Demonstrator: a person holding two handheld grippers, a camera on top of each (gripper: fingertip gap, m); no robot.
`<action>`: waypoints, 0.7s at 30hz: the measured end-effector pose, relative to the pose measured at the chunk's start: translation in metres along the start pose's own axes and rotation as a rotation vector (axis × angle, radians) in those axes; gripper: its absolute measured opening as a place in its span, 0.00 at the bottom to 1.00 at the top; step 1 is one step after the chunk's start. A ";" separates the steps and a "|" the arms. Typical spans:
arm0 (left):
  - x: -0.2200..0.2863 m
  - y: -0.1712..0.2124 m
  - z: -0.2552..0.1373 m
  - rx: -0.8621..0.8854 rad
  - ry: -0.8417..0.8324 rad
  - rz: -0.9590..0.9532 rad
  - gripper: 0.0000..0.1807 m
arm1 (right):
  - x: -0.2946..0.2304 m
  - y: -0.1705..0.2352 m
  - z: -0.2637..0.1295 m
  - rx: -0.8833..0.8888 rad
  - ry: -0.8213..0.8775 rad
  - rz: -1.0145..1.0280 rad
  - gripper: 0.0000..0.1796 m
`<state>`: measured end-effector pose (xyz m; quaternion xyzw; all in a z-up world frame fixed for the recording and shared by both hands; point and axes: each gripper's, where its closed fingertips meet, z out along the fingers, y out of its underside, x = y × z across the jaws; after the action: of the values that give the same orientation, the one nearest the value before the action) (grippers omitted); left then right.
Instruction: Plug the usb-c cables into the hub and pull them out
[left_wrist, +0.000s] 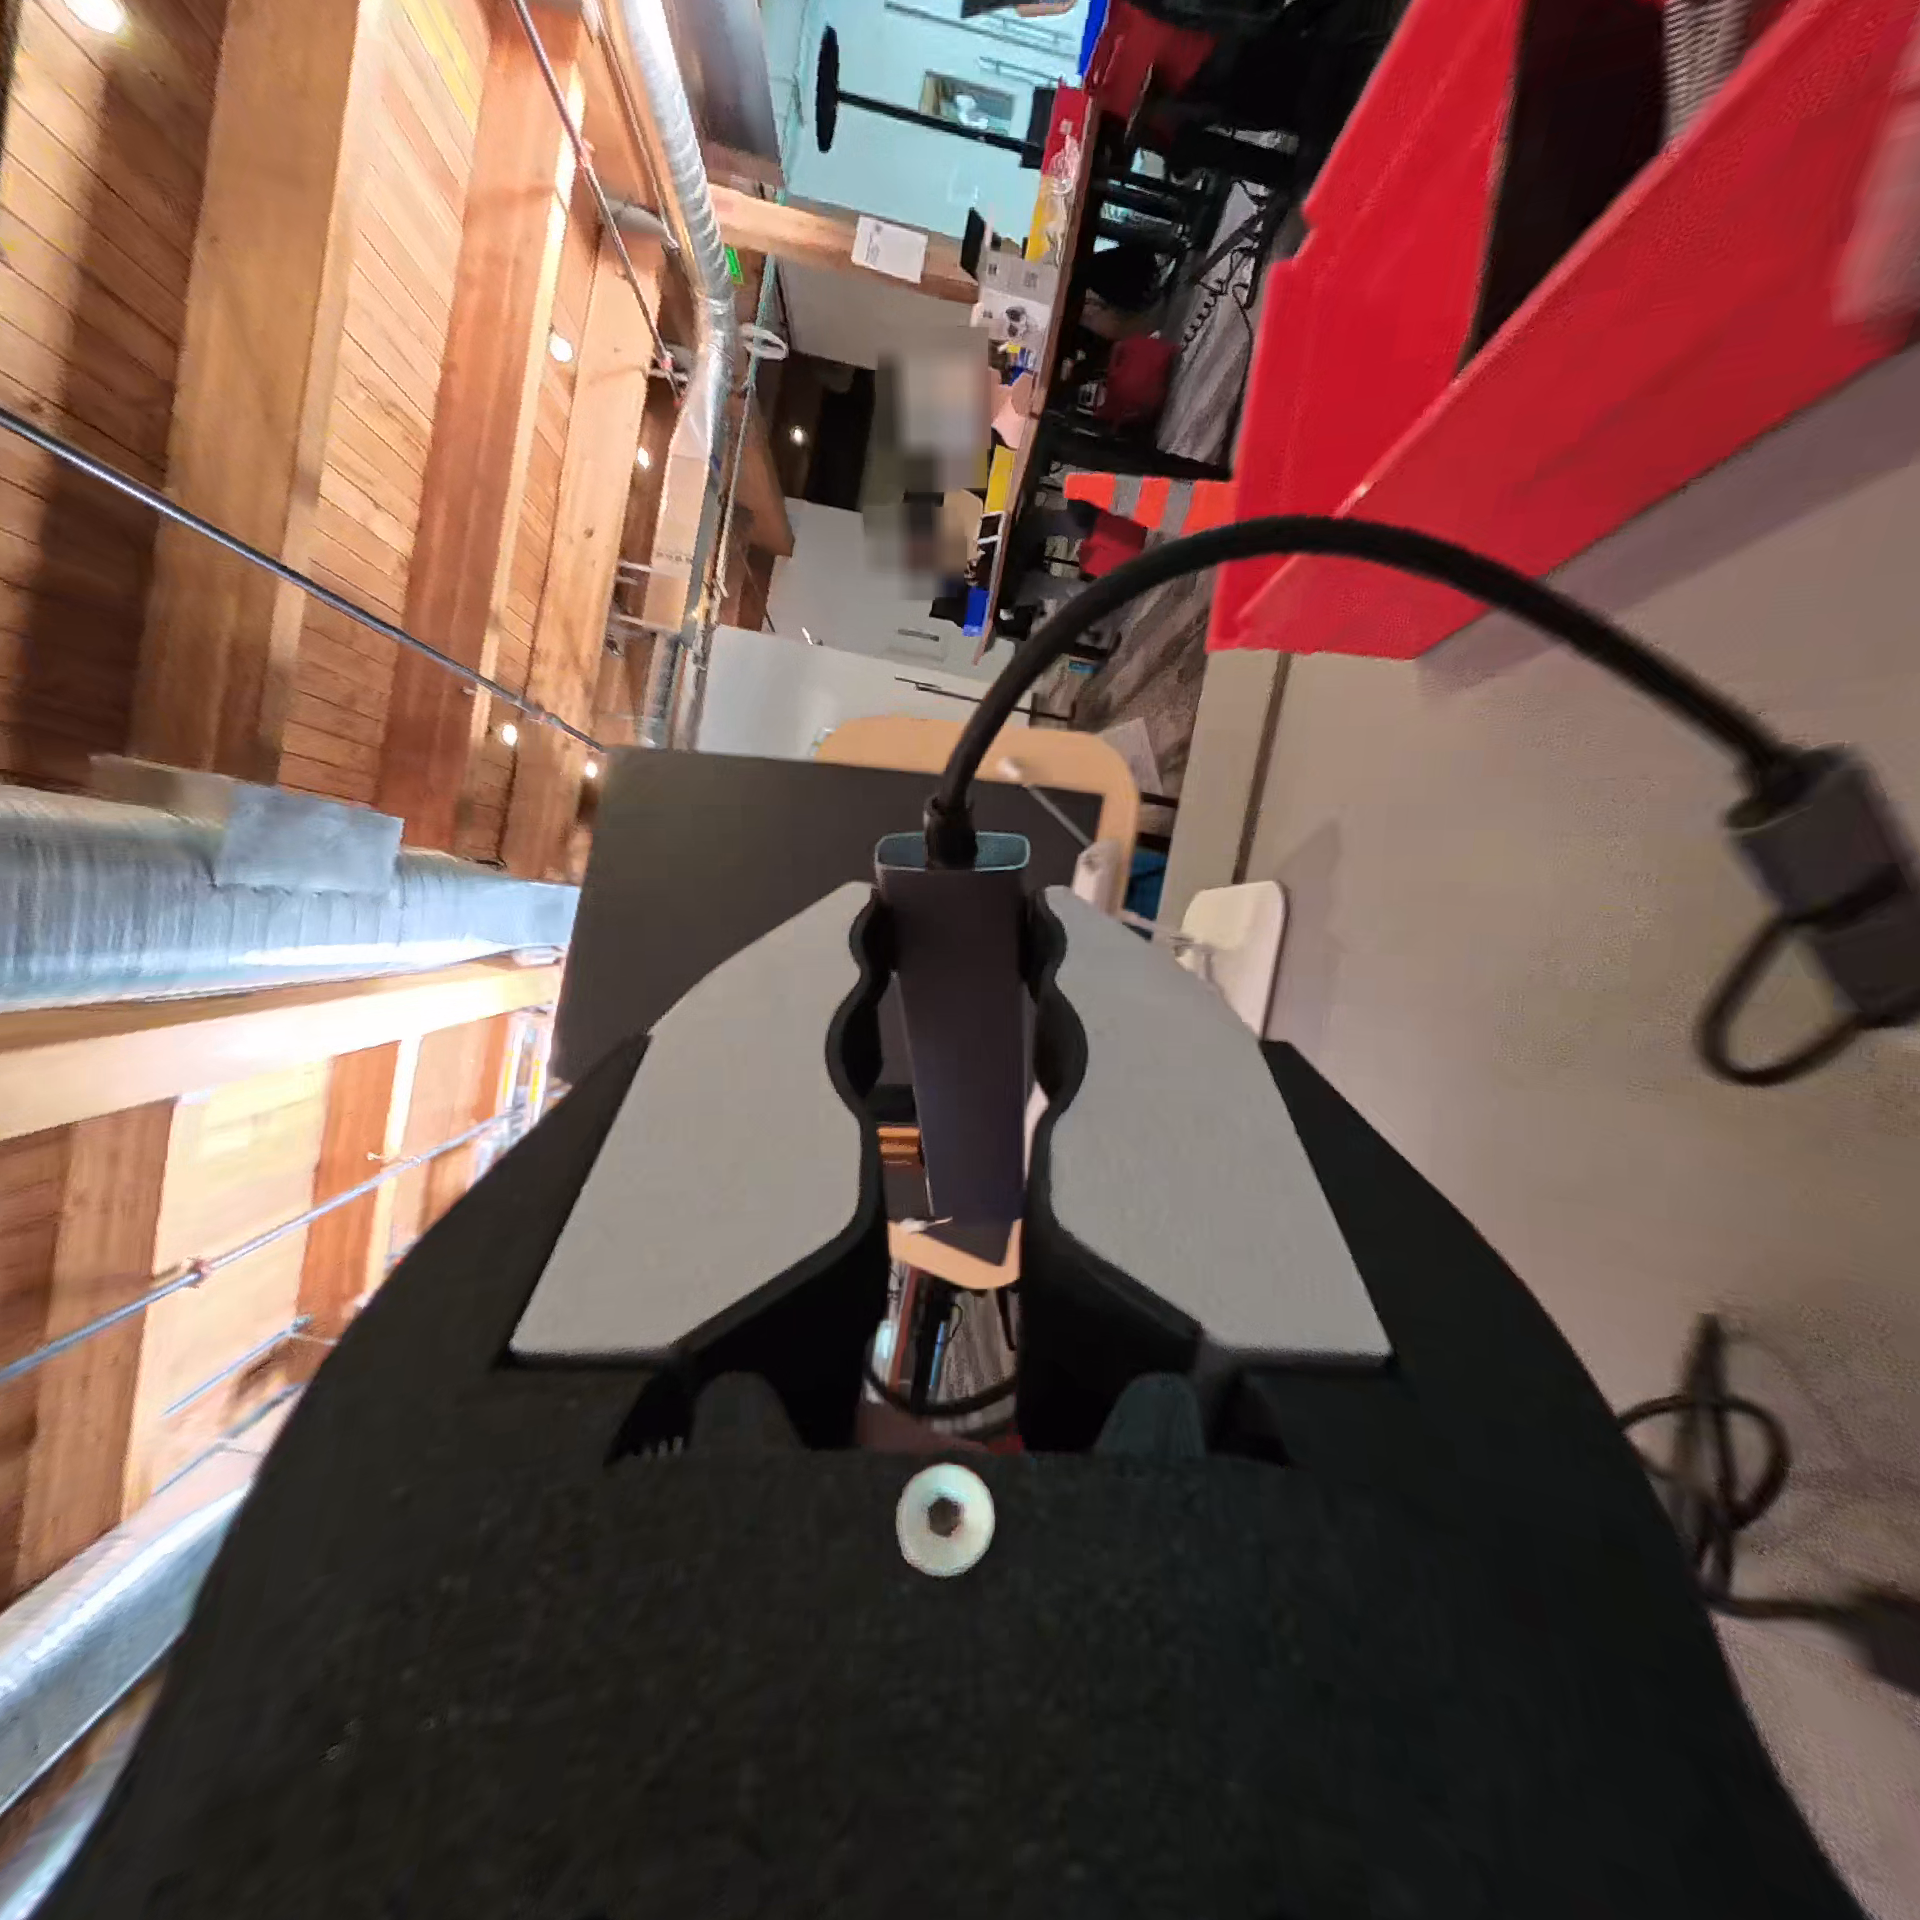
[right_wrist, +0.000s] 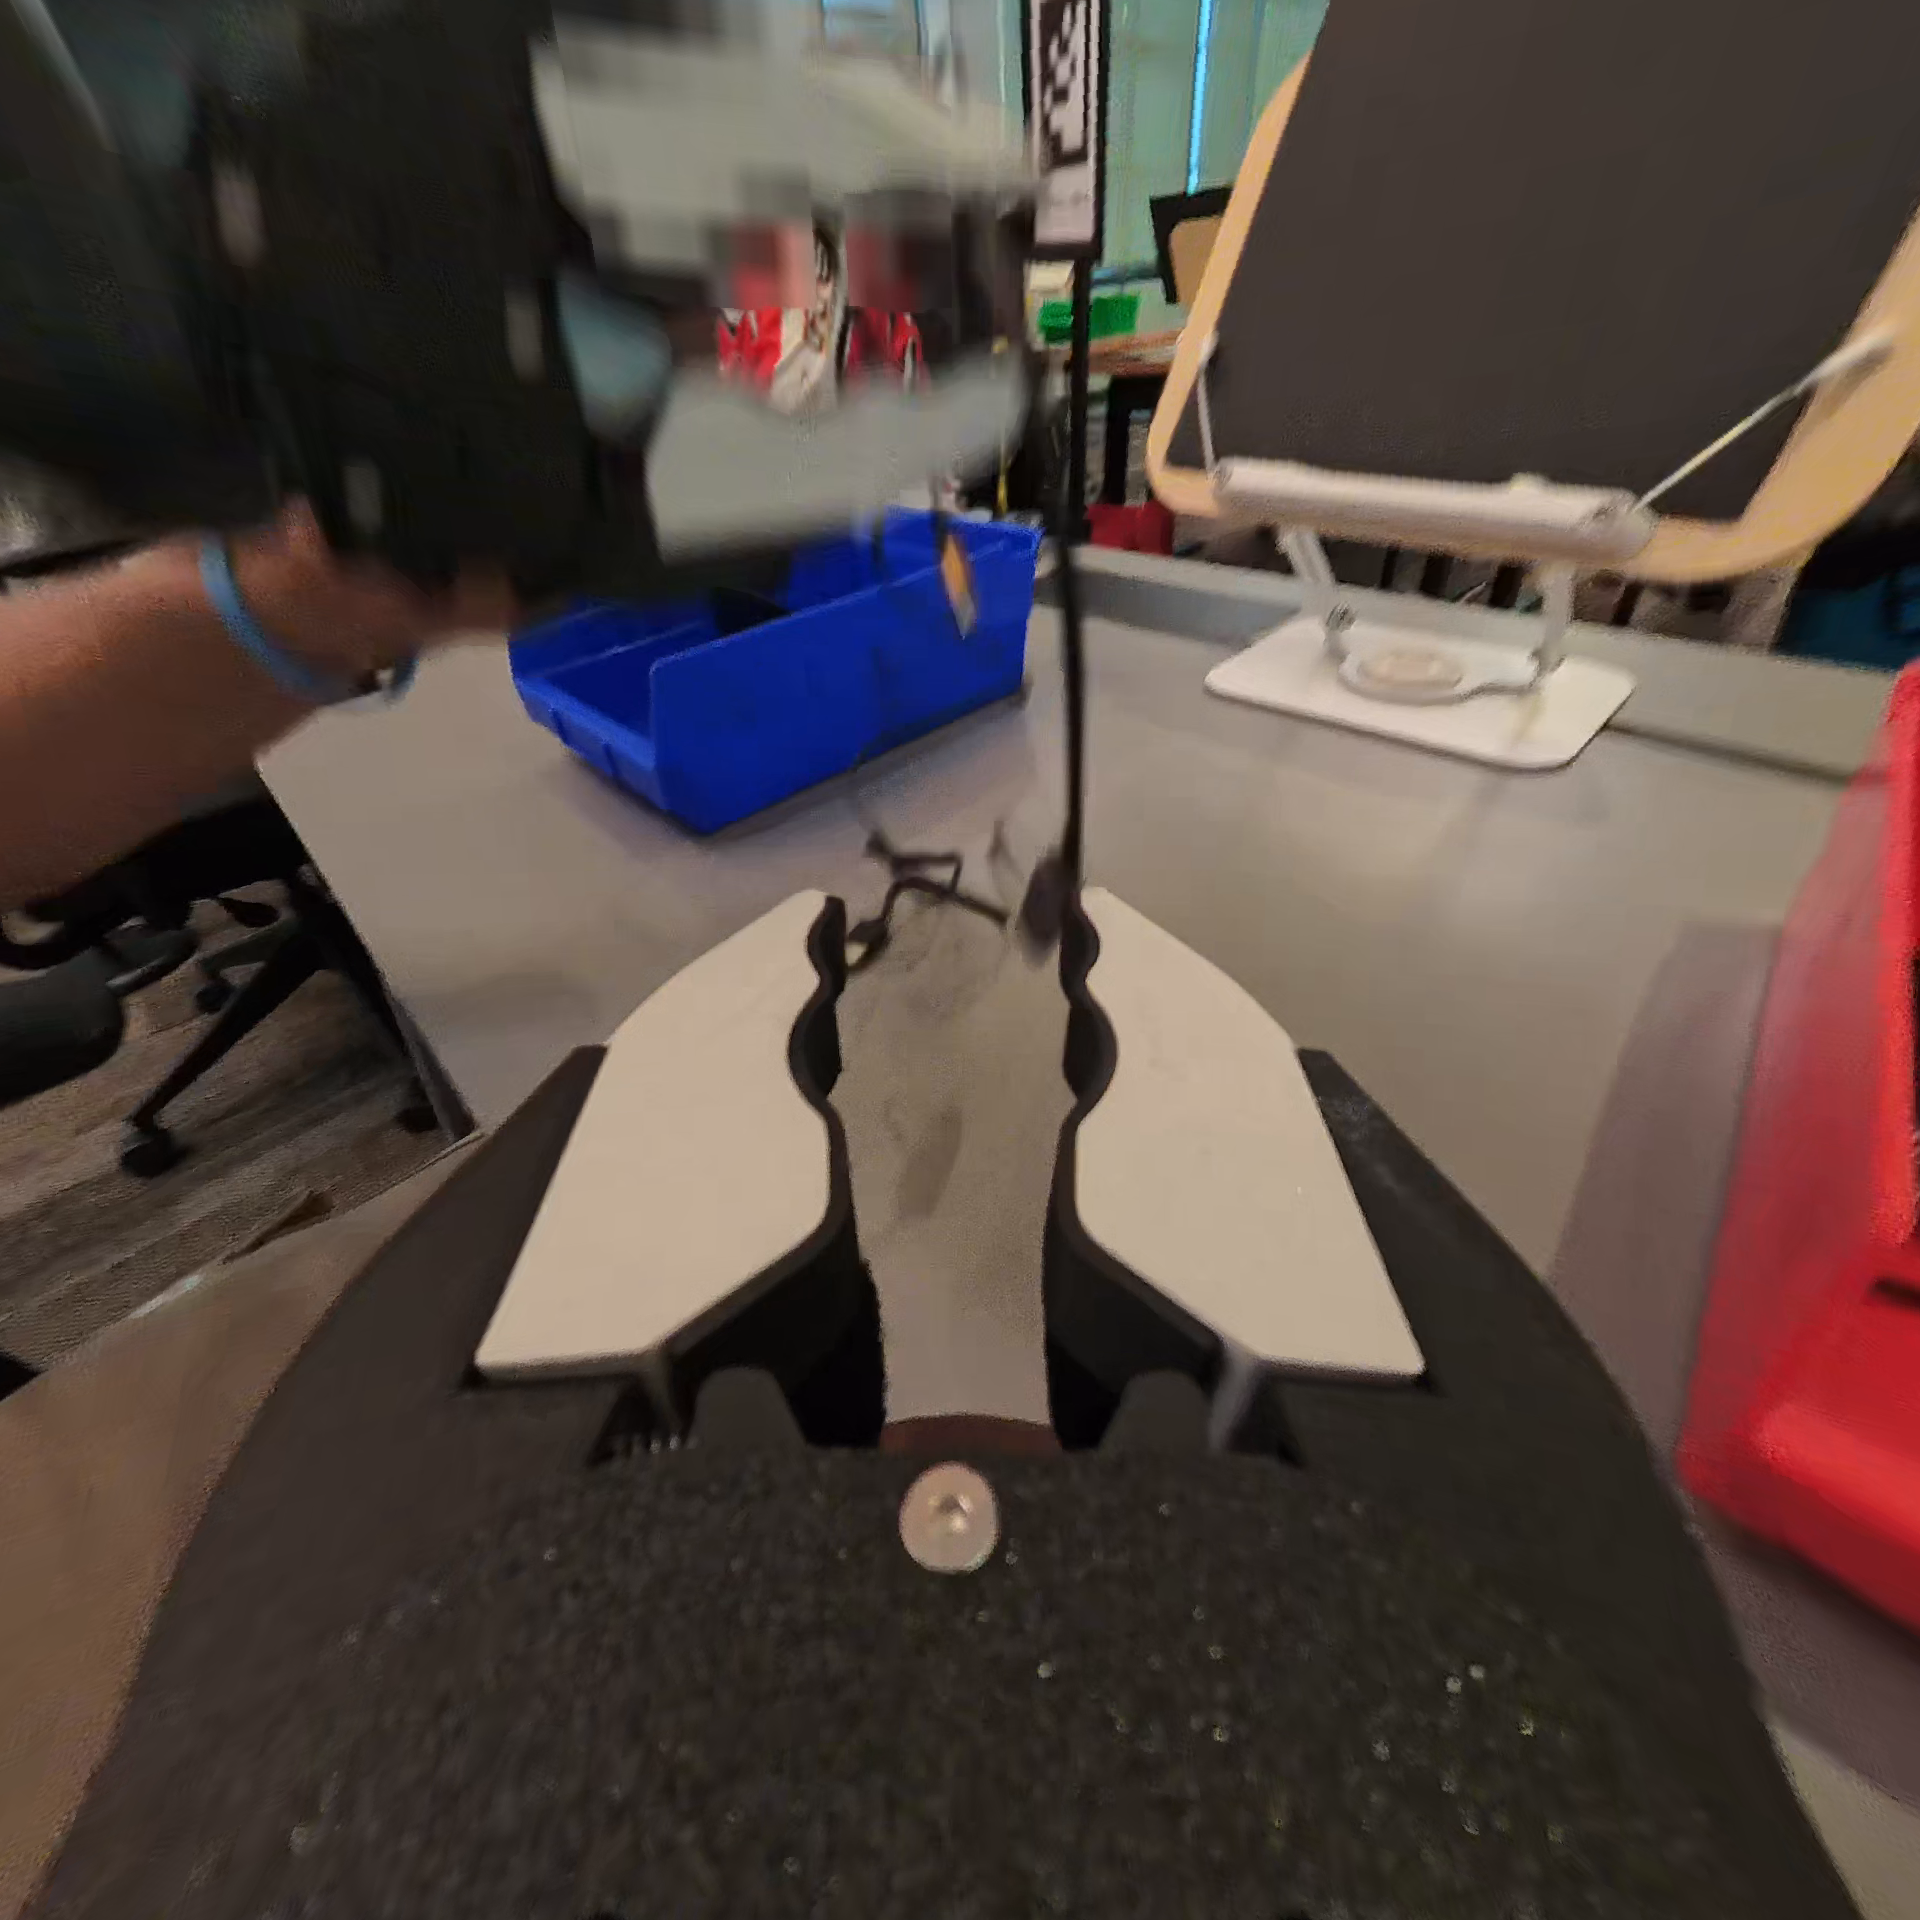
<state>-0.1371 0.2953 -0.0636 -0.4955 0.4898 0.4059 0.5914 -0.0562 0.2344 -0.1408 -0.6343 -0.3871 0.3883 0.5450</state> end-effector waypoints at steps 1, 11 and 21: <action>0.018 -0.007 -0.005 0.003 0.004 -0.004 0.13 | 0.002 -0.009 0.001 0.017 0.012 -0.021 0.22; 0.093 -0.038 -0.028 -0.010 0.055 -0.020 0.14 | -0.007 0.016 0.036 -0.131 -0.074 -0.117 0.09; 0.116 -0.074 -0.107 0.250 0.681 -1.179 0.14 | -0.002 0.028 0.011 -0.044 -0.223 0.069 0.05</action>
<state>-0.0625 0.1758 -0.1663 -0.7071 0.3400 -0.2208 0.5793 -0.0648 0.2335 -0.1699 -0.6120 -0.4316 0.4663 0.4709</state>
